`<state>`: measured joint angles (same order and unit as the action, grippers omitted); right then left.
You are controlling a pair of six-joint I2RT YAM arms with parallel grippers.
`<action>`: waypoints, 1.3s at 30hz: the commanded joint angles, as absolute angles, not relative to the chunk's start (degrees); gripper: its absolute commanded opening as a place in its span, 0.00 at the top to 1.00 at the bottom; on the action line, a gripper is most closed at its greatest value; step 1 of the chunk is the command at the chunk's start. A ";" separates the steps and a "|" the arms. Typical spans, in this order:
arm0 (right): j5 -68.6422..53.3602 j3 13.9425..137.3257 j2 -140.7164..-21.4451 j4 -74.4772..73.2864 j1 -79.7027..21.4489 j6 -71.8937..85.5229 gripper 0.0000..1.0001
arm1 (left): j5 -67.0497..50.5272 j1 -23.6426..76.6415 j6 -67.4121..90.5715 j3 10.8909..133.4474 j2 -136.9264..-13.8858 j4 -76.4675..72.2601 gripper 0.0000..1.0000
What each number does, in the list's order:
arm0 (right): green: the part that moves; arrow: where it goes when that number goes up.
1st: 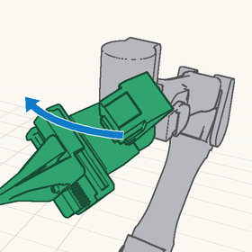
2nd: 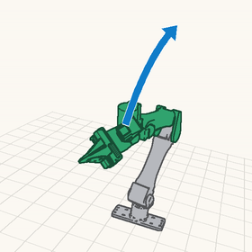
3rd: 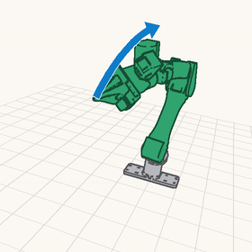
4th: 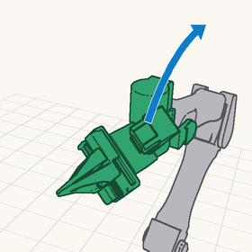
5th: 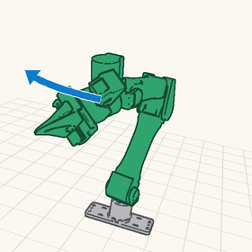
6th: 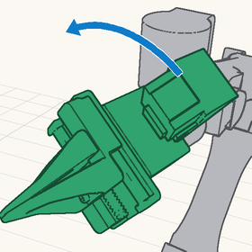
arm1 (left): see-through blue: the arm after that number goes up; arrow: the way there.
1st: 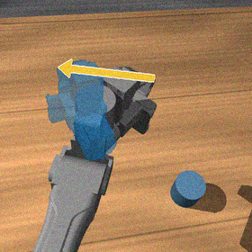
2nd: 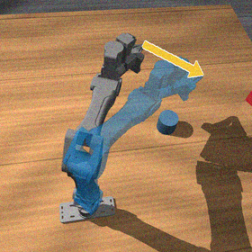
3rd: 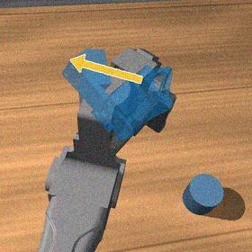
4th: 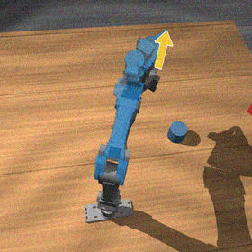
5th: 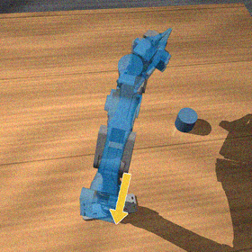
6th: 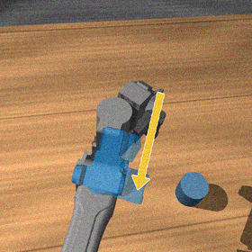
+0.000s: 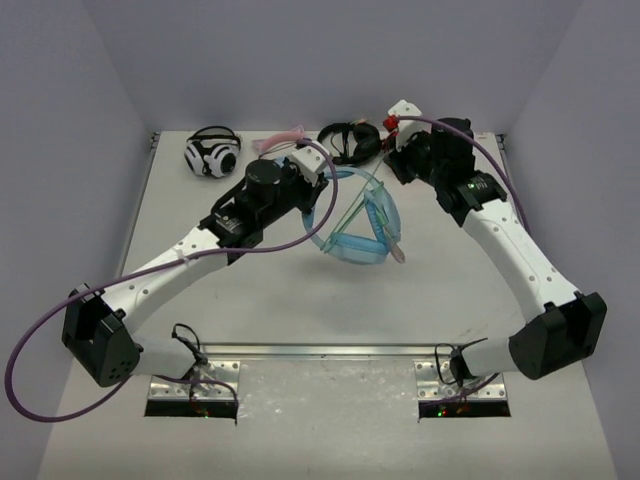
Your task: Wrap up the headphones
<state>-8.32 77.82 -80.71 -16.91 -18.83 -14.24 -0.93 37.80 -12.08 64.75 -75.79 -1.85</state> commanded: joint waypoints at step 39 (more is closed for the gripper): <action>-13.19 37.70 -56.89 -16.60 14.06 38.15 0.01 | -39.10 24.26 -19.33 107.57 -115.39 18.09 0.93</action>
